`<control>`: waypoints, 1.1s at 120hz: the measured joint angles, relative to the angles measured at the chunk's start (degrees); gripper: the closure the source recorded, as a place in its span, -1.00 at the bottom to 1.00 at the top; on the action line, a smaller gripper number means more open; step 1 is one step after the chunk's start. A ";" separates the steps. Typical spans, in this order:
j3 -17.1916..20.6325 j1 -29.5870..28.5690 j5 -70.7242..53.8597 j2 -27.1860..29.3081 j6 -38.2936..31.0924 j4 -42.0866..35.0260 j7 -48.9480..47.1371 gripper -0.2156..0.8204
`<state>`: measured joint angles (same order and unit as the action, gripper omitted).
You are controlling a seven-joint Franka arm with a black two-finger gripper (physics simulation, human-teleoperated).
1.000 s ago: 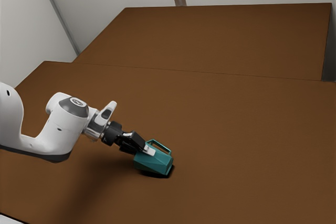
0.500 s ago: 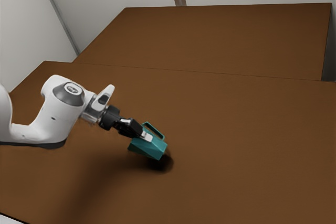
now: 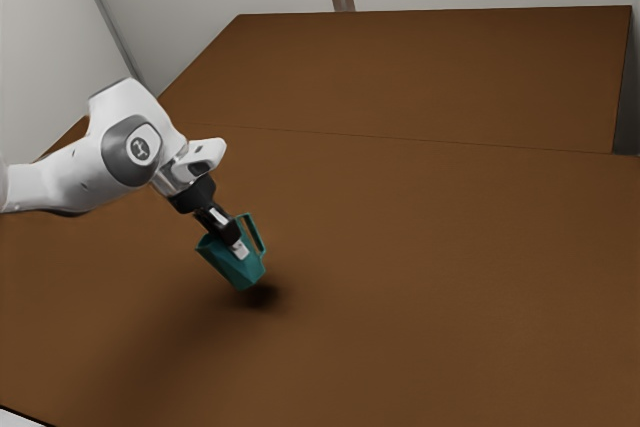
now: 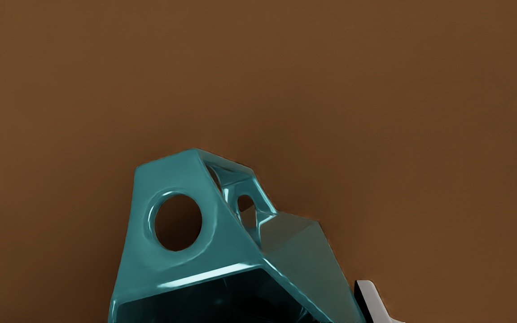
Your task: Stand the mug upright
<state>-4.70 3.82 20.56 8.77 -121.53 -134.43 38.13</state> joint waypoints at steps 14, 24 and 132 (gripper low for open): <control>0.11 -0.02 -6.52 -0.10 0.23 0.96 -3.38 0.93; 0.43 -0.02 -10.45 -0.11 0.19 1.26 -5.89 0.93; 1.93 1.33 -19.33 -3.37 -11.95 -1.77 -24.03 0.93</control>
<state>-2.78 5.14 1.22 5.40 -133.48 -136.20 14.10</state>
